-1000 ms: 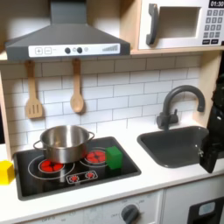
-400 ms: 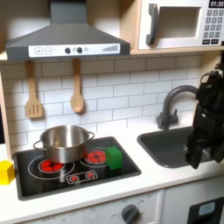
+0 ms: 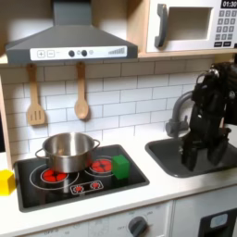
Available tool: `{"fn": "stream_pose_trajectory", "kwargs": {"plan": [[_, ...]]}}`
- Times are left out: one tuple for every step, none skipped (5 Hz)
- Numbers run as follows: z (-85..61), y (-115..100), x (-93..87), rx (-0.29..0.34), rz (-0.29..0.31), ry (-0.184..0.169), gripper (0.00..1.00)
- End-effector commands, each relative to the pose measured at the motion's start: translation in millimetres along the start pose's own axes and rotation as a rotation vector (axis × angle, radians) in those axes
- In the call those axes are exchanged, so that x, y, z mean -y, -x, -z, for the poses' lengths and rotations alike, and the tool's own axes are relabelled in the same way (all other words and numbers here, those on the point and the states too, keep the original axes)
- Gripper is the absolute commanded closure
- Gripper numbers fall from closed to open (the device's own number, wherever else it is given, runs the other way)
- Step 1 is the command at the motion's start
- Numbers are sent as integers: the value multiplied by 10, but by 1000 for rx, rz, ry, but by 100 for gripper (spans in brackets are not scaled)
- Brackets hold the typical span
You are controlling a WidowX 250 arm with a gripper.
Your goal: Reach green block
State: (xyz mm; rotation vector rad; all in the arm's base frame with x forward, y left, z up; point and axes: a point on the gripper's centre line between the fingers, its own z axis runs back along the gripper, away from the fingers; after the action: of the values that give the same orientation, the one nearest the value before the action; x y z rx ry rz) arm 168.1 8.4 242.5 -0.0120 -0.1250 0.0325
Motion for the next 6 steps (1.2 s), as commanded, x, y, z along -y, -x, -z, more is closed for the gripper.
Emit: {"fn": "stream_pose_trajectory", "kwargs": {"plan": [[74, -203, -100, -3, -7, -10, 0], [91, -368, -193, 8, -21, -15, 0], [100, -500, -270, 16, -34, -24, 0], [125, -586, -325, 15, -42, -30, 0], [158, -663, -361, 14, -48, -33, 0], [172, -744, -381, 18, -51, -33, 0]]}}
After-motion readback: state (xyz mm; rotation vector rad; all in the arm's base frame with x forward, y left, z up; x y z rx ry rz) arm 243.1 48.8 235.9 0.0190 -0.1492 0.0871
